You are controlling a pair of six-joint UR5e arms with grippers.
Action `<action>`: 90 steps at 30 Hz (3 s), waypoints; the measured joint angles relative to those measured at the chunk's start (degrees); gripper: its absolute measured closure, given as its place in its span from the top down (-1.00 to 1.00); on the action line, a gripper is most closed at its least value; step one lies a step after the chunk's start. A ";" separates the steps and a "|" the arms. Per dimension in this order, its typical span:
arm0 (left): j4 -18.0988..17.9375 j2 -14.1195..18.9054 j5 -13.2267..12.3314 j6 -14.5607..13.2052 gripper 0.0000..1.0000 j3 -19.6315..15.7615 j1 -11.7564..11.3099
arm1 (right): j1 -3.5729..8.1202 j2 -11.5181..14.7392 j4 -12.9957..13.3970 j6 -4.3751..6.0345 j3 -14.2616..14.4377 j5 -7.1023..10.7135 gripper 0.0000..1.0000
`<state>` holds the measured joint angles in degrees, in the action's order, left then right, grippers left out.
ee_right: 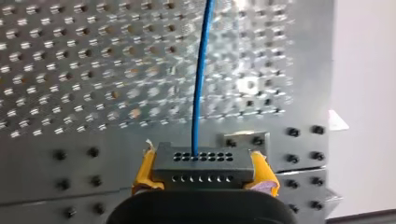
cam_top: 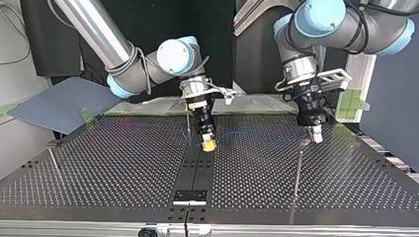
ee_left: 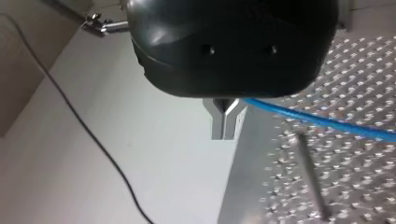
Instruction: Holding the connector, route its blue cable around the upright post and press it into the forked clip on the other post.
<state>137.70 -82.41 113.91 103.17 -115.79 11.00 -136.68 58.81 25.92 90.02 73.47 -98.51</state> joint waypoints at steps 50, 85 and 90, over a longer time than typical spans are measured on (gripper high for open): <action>1.12 -11.99 -18.58 11.41 -1.00 11.52 -16.69 | 1.76 -0.46 1.35 0.48 -6.95 8.32 -1.00; 1.25 -17.69 -25.08 12.76 -0.25 11.69 -15.59 | 3.21 -7.88 -3.72 -1.14 -6.97 7.61 -1.00; 0.74 -18.45 -26.83 13.50 0.25 11.72 -15.22 | 3.59 -9.06 -4.54 -1.22 -6.96 7.17 -1.00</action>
<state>138.43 -100.86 87.08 116.67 -104.07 -4.22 -133.09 49.76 21.39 88.80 66.52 -91.33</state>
